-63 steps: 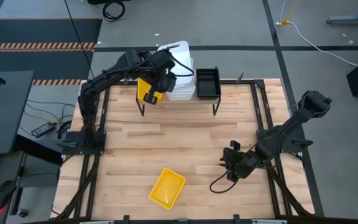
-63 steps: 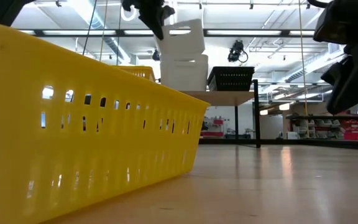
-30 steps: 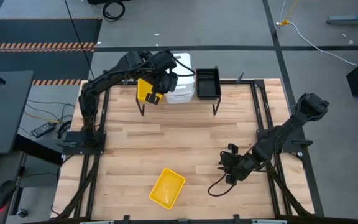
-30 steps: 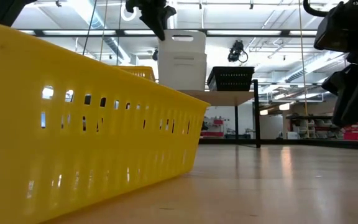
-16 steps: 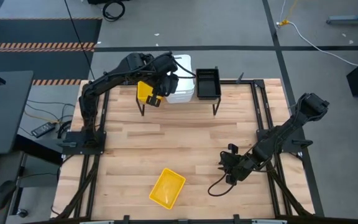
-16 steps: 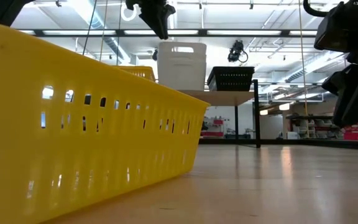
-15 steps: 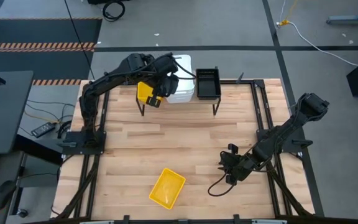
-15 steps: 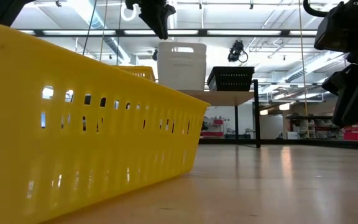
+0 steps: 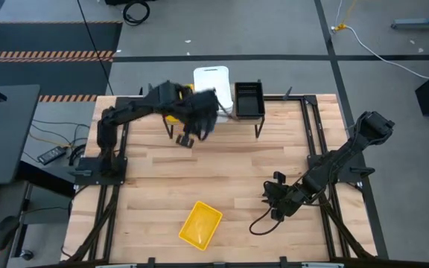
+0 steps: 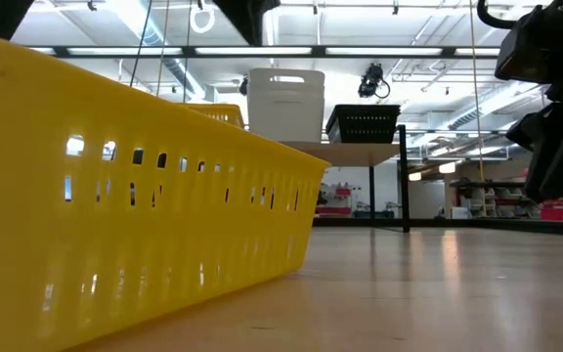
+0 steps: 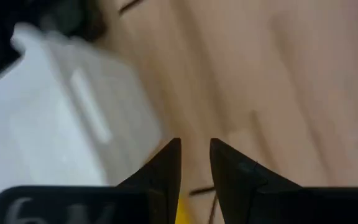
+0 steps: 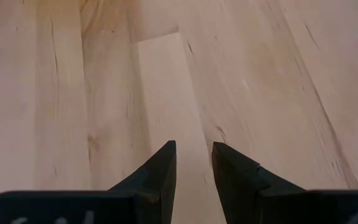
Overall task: Stack baskets on shelf by color
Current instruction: Stack the yellow basket on the yellow basket on the shelf
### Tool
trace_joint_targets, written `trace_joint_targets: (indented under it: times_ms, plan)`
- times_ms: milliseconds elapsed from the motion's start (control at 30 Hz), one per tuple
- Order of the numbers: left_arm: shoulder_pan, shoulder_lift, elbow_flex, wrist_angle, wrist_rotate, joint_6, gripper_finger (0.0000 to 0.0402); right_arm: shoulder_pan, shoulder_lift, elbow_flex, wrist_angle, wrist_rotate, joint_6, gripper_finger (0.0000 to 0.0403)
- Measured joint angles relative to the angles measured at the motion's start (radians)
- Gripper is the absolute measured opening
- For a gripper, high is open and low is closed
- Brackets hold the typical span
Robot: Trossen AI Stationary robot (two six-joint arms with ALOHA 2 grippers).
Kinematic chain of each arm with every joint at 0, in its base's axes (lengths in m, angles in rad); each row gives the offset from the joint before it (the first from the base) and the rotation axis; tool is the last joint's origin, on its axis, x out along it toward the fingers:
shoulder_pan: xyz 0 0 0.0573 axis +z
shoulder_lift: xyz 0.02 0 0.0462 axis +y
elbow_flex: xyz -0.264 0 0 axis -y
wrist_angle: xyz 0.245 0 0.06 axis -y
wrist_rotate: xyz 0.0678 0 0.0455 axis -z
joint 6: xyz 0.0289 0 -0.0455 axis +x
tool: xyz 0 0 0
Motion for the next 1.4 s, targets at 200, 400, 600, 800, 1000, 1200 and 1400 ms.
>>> trace_joint_targets:
  times_ms: [200, 400, 600, 800, 1000, 1200, 1400]
  plan:
    - [-0.188, 0.0, 0.0, 0.002, 0.089, -0.138, 0.0092, -0.001, 0.0, 0.0, -0.007, 0.0, -0.037, 0.0109]
    - [-0.381, 0.05, 0.0, 0.006, 0.083, -0.266, 0.0091, -0.002, 0.0, 0.0, -0.026, 0.0, -0.099, 0.0109]
    - [-0.52, 0.147, -0.001, 0.002, 0.081, -0.447, 0.0093, -0.002, 0.0, 0.0, -0.051, 0.0, -0.161, 0.0109]
    - [-0.614, 0.257, 0.0, 0.017, 0.081, -0.571, 0.011, -0.002, 0.0, 0.0, -0.054, 0.0, -0.216, 0.0109]
    - [-0.689, 0.328, -0.001, 0.064, 0.08, -0.659, 0.0141, -0.003, 0.0, 0.0, -0.067, 0.0, -0.29, 0.0109]
    - [-0.748, 0.351, -0.001, 0.123, 0.079, -0.816, 0.0188, -0.018, 0.0, 0.0, -0.08, -0.001, -0.334, 0.0109]
    - [-0.803, 0.39, 0.0, 0.159, 0.087, -0.914, 0.0216, -0.041, 0.0, 0.0, -0.098, -0.031, -0.35, 0.0109]
